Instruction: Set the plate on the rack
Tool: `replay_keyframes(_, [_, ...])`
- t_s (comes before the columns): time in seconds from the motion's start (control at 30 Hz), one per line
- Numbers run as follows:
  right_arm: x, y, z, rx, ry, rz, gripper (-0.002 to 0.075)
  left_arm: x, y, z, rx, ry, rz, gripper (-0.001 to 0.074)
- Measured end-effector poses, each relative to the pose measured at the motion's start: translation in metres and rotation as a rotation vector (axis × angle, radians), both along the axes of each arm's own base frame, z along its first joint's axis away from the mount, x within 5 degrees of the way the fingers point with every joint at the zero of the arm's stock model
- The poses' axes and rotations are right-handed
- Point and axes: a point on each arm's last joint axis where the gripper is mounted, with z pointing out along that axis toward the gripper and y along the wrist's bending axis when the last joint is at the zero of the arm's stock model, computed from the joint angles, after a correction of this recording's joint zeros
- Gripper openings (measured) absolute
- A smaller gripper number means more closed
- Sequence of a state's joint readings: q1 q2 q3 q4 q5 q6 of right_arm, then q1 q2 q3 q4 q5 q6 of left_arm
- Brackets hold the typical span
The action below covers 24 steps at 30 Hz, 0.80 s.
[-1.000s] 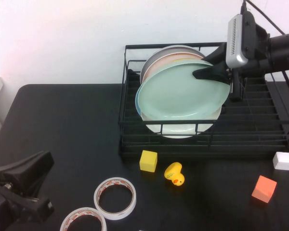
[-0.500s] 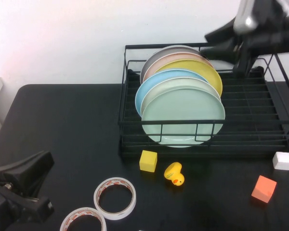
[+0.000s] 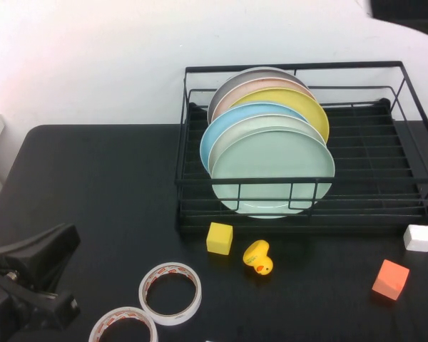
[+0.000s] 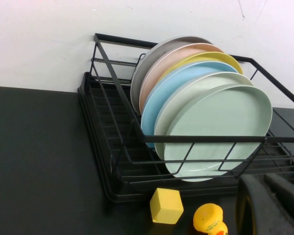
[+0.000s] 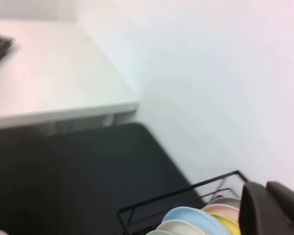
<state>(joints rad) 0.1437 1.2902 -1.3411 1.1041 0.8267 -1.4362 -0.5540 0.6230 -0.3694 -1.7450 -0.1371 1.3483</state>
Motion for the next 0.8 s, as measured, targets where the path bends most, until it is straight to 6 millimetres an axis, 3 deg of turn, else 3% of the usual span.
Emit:
replay_keyframes(0.33, [-0.134,-0.029,-0.023,0.114,-0.167,-0.16,0.0011,0.0,0.0,0.0,0.0,0.0,0.0,-0.0001])
replay_keyframes(0.47, [-0.178,-0.037,-0.04,0.142,-0.245,-0.175,0.0011,0.0,0.0,0.0,0.0,0.0,0.0,-0.0001])
replay_keyframes(0.6, [-0.204,-0.041,-0.055,0.143,-0.303,-0.181,0.0011,0.0,0.0,0.0,0.0,0.0,0.0,-0.0001])
replay_keyframes(0.8, [-0.216,-0.044,-0.082,0.056,-0.322,-0.188,0.0011,0.0,0.0,0.0,0.0,0.0,0.0,-0.0001])
